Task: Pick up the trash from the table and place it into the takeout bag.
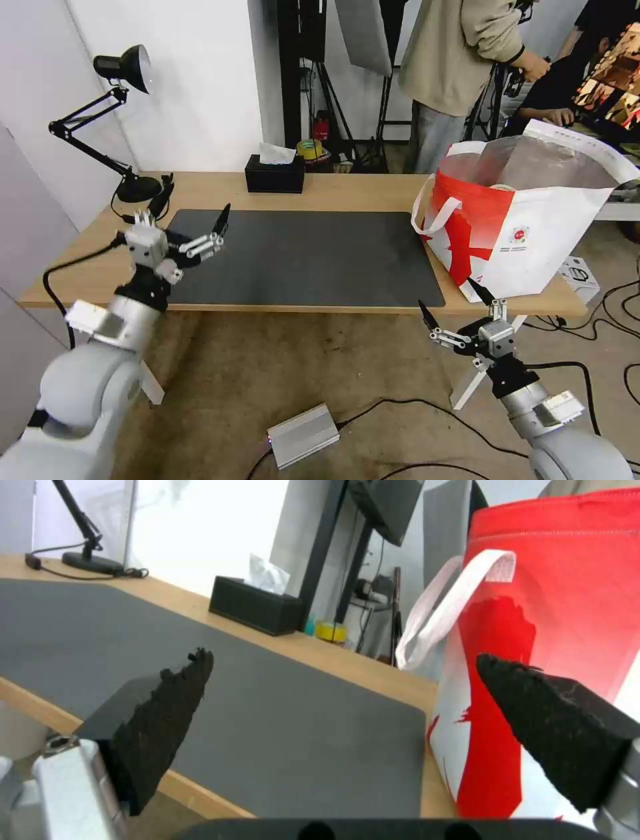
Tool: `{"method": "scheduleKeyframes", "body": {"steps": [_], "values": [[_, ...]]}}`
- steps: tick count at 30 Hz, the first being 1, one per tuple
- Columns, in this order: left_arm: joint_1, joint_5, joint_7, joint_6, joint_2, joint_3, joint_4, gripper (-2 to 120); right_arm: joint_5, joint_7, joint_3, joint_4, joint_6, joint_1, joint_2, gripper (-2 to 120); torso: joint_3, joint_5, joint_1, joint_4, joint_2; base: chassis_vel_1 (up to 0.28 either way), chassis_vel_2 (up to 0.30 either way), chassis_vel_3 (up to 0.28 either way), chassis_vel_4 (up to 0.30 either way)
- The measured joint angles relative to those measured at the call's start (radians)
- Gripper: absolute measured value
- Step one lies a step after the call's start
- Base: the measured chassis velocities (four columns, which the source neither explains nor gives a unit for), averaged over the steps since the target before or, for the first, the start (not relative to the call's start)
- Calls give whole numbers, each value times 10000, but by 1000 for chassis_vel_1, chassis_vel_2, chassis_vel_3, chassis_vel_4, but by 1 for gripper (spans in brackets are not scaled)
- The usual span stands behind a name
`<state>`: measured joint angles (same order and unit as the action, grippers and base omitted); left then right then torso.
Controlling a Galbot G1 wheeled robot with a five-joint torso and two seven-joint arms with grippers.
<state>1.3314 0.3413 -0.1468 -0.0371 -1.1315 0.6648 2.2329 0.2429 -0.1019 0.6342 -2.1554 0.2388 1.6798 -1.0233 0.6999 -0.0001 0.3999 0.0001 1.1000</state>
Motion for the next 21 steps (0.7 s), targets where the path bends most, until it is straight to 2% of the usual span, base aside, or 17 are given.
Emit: {"method": "scheduleKeyframes", "body": {"steps": [6, 8, 16, 21], "values": [[814, -682, -100, -406, -882, 149, 216, 100, 0, 0, 0, 0, 0, 0, 0, 100, 0, 3, 1, -2, 0, 0, 0, 0, 0], [858, -715, -102, -430, -932, 157, 220, 100, 0, 0, 0, 0, 0, 0, 0, 100, 0, 3, 1, -2, 0, 0, 0, 0, 0], [1949, -1458, -415, -1449, -2144, 601, -10, 100, 0, 0, -1, 0, 0, 0, 0, 100, 1, 1, 1, -2, 0, 0, 0, 0, 0], [2327, -1451, -633, -1961, -2480, 1024, -115, 100, 0, 0, 0, -1, 0, 0, 0, 100, 0, 0, 1, -1, 0, 0, 0, 0, 0]]}}
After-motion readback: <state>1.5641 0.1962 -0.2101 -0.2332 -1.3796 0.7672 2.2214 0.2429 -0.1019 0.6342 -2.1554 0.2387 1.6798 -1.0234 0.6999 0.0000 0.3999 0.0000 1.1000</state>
